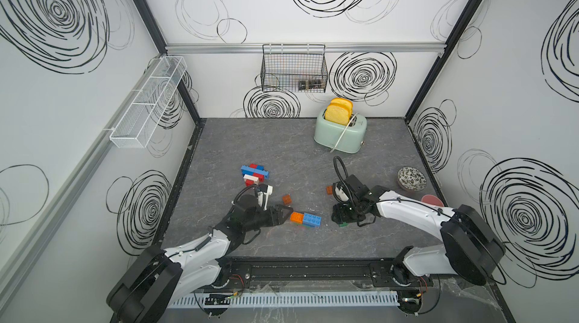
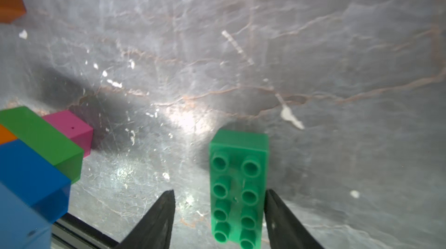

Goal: Assemble a heart with lego
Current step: Pick up the lego brick from the center of the board.

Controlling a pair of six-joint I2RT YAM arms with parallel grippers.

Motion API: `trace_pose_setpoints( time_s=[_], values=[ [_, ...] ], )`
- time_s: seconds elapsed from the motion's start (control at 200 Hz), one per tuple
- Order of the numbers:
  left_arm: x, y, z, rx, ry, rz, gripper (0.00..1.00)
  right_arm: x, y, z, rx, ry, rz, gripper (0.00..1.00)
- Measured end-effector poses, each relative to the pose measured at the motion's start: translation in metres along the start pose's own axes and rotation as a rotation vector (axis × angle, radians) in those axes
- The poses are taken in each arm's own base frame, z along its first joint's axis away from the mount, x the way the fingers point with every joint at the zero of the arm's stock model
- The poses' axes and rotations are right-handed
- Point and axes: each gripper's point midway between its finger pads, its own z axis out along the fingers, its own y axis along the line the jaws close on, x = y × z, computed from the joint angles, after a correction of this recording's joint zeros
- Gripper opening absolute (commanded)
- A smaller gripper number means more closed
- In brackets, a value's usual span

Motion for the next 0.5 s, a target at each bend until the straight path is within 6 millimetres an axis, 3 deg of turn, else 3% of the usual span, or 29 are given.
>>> trace_pose_setpoints(
  time_s=[0.135, 0.495],
  values=[
    [0.000, 0.000, 0.000, 0.000, 0.000, 0.000, 0.74, 0.004, 0.005, 0.000, 0.049, -0.003, -0.036, 0.58],
    [-0.001, -0.002, -0.001, 0.006, -0.005, 0.005, 0.74, 0.006, -0.006, 0.004, 0.185, 0.005, -0.057, 0.52]
  ],
)
